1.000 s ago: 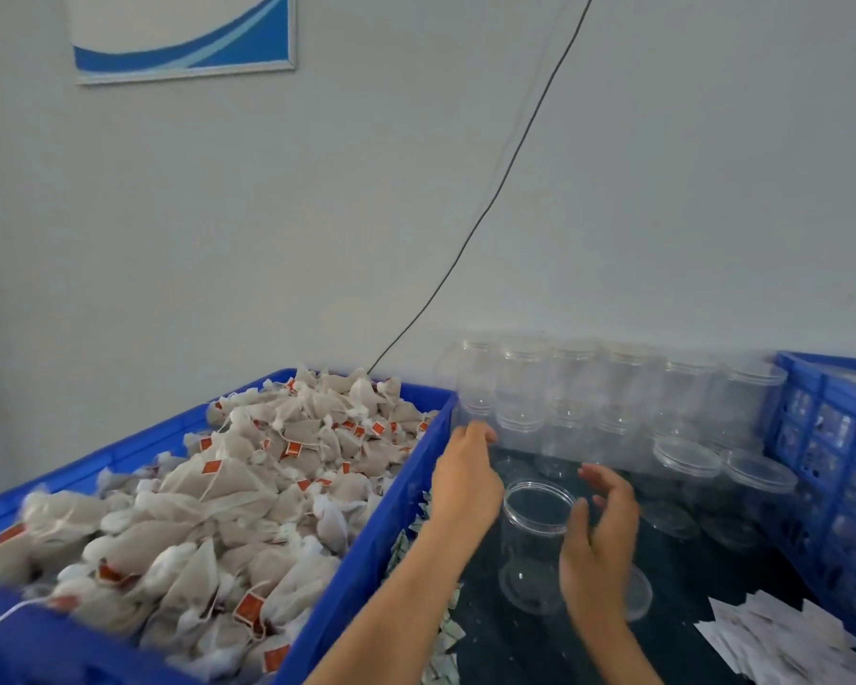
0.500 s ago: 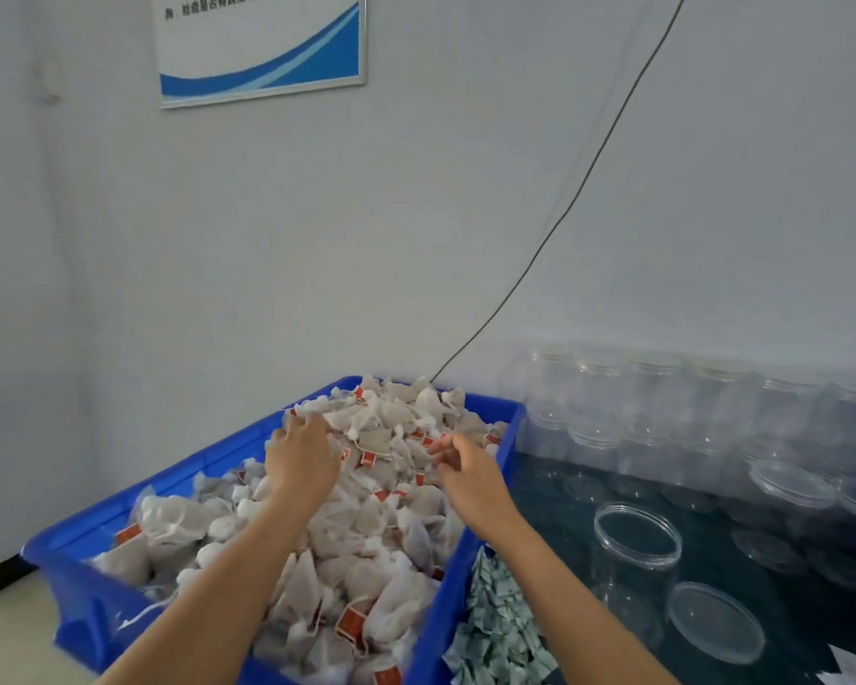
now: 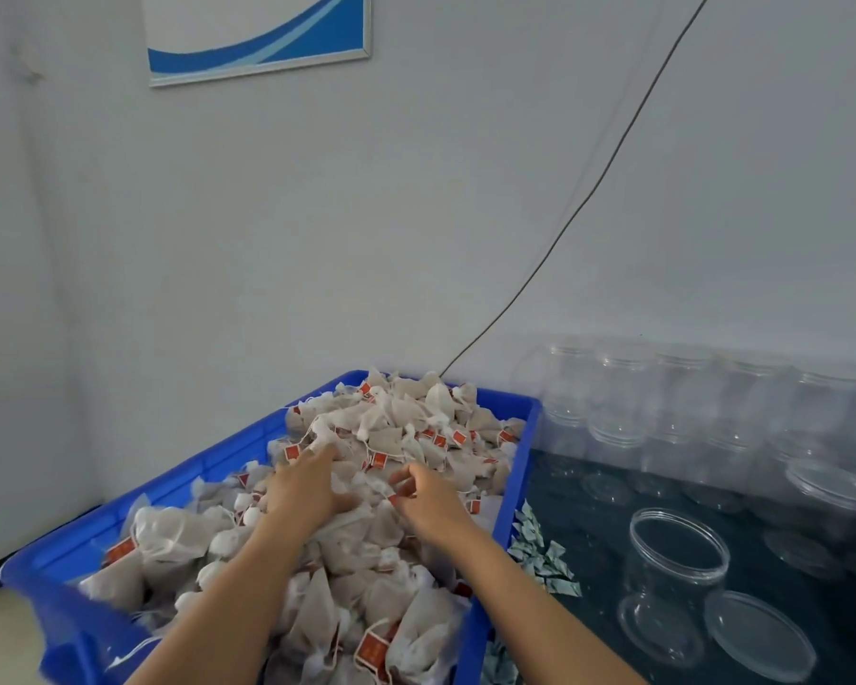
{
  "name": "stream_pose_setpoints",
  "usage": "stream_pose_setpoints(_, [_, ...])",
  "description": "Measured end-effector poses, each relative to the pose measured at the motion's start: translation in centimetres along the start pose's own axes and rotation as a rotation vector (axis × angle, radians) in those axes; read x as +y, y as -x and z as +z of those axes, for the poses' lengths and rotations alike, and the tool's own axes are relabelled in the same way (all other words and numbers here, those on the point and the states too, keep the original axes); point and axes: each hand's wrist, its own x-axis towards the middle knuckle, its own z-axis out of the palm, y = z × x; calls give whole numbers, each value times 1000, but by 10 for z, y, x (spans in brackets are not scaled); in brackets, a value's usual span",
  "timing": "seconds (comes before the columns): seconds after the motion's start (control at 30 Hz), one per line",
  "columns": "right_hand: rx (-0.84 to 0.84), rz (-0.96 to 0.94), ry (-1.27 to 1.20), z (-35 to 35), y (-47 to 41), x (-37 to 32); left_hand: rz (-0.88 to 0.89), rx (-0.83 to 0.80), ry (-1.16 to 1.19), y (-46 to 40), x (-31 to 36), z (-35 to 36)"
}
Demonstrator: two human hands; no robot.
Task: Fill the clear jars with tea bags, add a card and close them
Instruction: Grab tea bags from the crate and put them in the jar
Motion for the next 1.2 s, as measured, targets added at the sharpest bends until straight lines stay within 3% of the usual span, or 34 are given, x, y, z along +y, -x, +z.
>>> stream_pose_setpoints(0.17, [-98, -83, -95, -1, 2, -3, 153, 182, 304, 7, 2, 1])
stream_pose_setpoints(0.37, [-105, -73, -480, -8, 6, -9, 112, 328, 780, 3, 35, -13])
stream_pose_setpoints(0.47, [-62, 3, -713, -19, 10, -13, 22, 263, 950, 2, 56, -17])
stream_pose_setpoints(0.53, [-87, 34, -875, -25, 13, -13, -87, 147, 1213, 2, 66, -20])
stream_pose_setpoints(0.63, [-173, 102, -938, -33, 19, -13, -272, -51, 1679, 1, 80, -29])
stream_pose_setpoints(0.73, [-225, 151, -1002, -40, 23, -13, -373, -164, 1925, -1, 93, -35])
stream_pose_setpoints(0.9, [-214, 146, -1090, -57, 28, -13, -420, -216, 1999, 4, 114, -36])
stream_pose_setpoints(1.2, [-93, 221, -964, -85, 37, -7, -525, -202, 1805, 4, 122, -23])
